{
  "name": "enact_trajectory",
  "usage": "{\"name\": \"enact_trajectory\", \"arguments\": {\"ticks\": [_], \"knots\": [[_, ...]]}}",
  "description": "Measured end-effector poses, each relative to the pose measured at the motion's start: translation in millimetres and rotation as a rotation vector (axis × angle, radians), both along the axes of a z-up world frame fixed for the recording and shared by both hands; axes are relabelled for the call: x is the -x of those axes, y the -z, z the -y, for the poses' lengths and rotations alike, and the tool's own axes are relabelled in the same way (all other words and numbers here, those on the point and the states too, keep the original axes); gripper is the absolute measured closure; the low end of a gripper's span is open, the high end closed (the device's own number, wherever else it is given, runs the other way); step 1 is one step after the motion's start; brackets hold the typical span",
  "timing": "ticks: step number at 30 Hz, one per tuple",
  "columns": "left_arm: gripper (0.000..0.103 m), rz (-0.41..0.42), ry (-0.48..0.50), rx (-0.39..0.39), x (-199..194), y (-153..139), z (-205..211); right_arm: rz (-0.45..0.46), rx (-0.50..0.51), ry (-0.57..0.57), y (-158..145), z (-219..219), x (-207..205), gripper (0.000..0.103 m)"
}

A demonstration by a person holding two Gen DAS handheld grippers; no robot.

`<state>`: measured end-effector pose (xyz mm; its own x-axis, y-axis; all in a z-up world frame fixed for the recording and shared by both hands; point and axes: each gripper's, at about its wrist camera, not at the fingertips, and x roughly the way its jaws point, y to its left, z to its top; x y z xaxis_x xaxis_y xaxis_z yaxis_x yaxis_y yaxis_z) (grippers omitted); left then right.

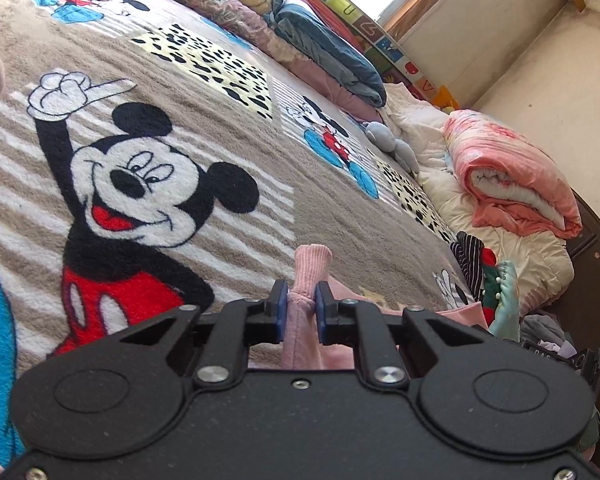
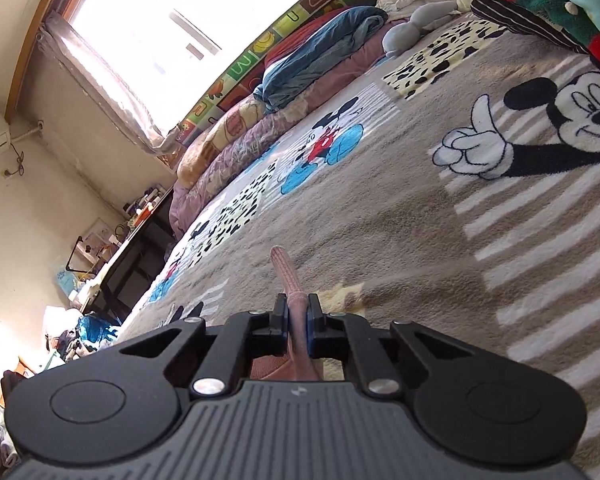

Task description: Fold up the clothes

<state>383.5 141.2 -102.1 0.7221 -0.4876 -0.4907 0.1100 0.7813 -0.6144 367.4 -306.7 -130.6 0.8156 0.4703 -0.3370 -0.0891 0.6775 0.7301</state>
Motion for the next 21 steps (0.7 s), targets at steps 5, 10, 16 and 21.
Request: {"name": "enact_trajectory", "arguments": {"ticks": [5, 10, 16, 21], "knots": [[0.092, -0.027, -0.032, 0.015, -3.2, 9.0, -9.9, -0.027, -0.147, 0.027, 20.1, 19.6, -3.9, 0.093], [0.092, -0.07, -0.052, 0.017, -6.8, 19.7, -12.7, -0.112, -0.219, 0.047, 41.5, 27.9, -14.2, 0.094], [0.09, -0.099, -0.066, -0.024, -8.8, 23.4, -9.6, -0.187, -0.169, 0.068, 51.4, 22.2, -23.1, 0.098], [0.083, -0.112, -0.081, -0.081, -9.7, 22.4, -4.3, -0.171, -0.026, 0.1, 38.2, 4.0, -21.5, 0.095]]}}
